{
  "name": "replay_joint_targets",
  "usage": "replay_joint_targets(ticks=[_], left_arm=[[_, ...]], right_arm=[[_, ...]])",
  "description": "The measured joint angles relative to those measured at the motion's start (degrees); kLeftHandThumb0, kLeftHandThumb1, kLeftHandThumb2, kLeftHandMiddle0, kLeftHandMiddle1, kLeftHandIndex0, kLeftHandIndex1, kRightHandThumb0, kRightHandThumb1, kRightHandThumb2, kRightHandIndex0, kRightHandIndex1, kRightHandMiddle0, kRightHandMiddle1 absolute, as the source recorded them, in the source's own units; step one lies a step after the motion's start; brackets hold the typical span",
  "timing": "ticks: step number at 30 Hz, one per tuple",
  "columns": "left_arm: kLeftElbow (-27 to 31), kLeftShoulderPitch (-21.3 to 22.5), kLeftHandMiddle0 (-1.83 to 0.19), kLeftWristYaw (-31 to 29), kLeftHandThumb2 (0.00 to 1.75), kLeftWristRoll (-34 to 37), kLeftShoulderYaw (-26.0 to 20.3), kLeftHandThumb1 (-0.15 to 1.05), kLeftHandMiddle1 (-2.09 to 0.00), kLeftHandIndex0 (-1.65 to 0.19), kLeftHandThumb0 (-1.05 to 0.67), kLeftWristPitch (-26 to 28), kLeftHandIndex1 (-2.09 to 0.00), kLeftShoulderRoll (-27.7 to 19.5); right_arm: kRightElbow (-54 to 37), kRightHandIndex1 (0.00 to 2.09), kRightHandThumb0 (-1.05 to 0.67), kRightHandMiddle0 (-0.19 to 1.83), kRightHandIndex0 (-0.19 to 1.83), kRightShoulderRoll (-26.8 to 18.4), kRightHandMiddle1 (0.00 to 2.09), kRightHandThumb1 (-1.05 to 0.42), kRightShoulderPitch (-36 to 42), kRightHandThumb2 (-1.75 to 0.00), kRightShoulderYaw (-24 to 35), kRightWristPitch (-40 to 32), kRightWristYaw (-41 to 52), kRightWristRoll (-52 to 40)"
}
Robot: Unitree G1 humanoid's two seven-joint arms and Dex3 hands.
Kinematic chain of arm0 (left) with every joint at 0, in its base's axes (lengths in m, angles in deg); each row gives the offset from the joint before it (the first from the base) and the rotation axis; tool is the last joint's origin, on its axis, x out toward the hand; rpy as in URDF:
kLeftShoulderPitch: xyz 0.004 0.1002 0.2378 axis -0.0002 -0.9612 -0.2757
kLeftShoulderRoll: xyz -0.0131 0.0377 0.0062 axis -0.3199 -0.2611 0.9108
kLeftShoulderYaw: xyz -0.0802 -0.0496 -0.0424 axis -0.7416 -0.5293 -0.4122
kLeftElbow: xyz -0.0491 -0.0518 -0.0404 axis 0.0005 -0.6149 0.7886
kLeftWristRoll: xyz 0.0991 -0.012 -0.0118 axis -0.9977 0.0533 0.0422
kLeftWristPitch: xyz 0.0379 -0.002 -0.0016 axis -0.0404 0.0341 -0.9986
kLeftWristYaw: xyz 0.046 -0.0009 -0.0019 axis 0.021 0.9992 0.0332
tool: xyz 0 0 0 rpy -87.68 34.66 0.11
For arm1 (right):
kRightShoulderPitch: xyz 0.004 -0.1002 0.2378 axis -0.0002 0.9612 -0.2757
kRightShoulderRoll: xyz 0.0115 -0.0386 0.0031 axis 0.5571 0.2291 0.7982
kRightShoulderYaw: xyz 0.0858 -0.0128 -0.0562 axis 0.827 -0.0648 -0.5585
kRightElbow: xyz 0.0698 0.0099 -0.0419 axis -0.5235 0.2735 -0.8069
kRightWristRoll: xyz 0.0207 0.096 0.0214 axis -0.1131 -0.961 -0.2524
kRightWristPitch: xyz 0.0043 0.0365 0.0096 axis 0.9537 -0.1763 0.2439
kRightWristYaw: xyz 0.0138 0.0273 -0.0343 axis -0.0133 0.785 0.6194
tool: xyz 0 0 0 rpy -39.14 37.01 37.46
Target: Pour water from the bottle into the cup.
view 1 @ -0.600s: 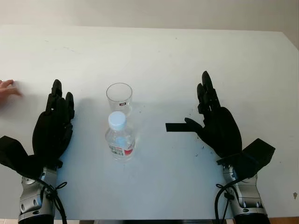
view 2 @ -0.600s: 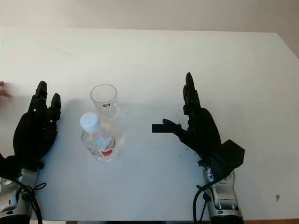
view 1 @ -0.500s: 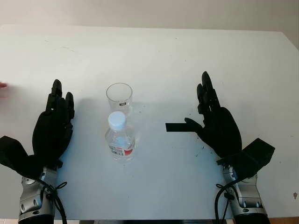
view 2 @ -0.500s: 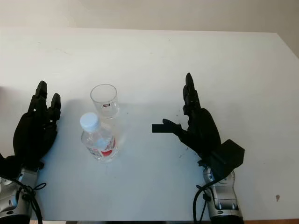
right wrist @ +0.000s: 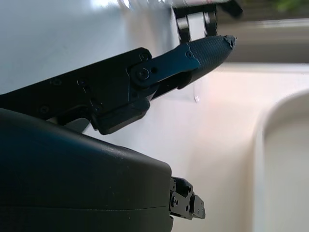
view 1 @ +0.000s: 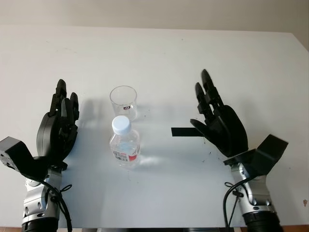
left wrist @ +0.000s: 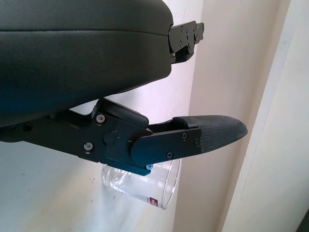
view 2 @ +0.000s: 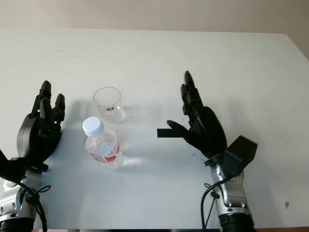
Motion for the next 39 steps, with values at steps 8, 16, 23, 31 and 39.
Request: replay_joint_targets(ticks=[8,16,23,31,39], left_arm=[[0.0,0.0,0.19,0.0,0.54,0.1,-0.1,1.05,-0.03,0.19,-0.78,-0.6,-0.03,0.0],[0.0,0.0,0.19,-0.1,0.54,0.1,-0.1,1.05,-0.03,0.19,-0.77,-1.6,-0.01,0.3],[0.0,0.1,0.19,0.6,0.54,-0.1,-0.1,1.05,-0.05,0.19,-0.77,-1.7,-0.03,0.9],[0.0,-0.1,0.18,0.6,0.53,-0.5,-0.1,1.05,-0.05,0.18,-0.77,-2.1,-0.05,0.9],[0.1,-0.2,0.18,0.5,0.52,-0.2,-0.2,1.05,-0.05,0.18,-0.76,-2.1,-0.05,1.0]], right_arm=[[-0.5,0.15,-0.84,0.06,0.12,-4.2,0.13,-0.89,-6.1,-0.04,-1.9,-8.4,9.7,-1.9],[4.8,0.25,-0.85,0.23,0.32,-5.6,0.22,-0.87,-11.5,-0.05,-3.7,-10.0,15.0,-0.3],[9.2,0.75,-0.84,0.01,0.16,-5.6,0.93,-0.85,-14.8,-0.05,-5.6,-9.7,17.6,1.9],[10.8,1.23,-0.82,-0.08,0.06,-5.6,1.33,-0.83,-16.9,-0.05,-6.2,-11.3,18.4,2.6],[10.9,1.35,-0.80,-0.07,0.04,-7.1,1.39,-0.82,-18.5,-0.05,-6.0,-14.6,19.3,2.8]])
